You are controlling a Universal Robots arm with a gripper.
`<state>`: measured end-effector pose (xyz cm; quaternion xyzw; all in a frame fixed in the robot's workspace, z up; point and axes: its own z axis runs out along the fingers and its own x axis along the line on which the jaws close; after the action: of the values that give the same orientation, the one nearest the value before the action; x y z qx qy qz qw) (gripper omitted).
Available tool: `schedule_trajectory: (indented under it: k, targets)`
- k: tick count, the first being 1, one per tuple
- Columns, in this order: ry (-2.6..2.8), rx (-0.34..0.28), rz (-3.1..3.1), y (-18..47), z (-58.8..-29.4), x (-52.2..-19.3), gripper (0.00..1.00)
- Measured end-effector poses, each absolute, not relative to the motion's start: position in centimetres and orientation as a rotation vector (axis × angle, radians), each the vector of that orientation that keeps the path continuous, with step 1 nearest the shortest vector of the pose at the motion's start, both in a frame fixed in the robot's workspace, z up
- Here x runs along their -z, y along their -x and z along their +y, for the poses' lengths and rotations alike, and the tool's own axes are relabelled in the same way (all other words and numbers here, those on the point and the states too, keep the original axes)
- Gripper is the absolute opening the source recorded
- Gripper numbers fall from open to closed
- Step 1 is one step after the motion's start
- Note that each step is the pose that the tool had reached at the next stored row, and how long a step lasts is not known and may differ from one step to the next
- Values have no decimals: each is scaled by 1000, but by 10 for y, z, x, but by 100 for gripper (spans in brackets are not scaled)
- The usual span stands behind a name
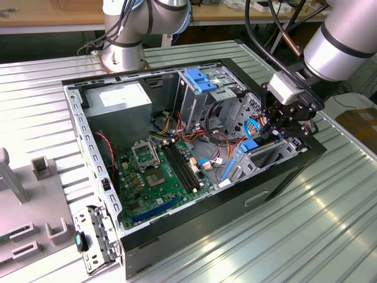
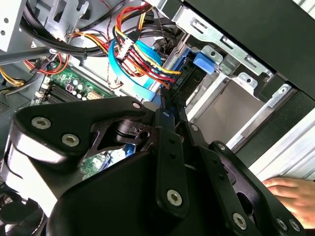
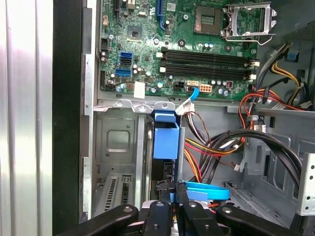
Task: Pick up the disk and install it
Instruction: 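Insert the second disk wire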
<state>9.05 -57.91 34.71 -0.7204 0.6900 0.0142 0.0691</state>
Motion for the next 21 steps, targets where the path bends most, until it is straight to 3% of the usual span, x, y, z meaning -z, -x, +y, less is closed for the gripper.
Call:
schedule_trajectory:
  k: [12, 13, 15, 17, 21]
  targets:
    - [2166, -47, 2075, -90, -579, -340, 16]
    - [2167, -46, 2076, -91, -579, -345, 24]
    - [2167, -47, 2075, -91, -579, -355, 24]
    - [2167, -46, 2076, -91, -579, -356, 11]
    - [2167, -46, 2076, -91, -579, -356, 11]
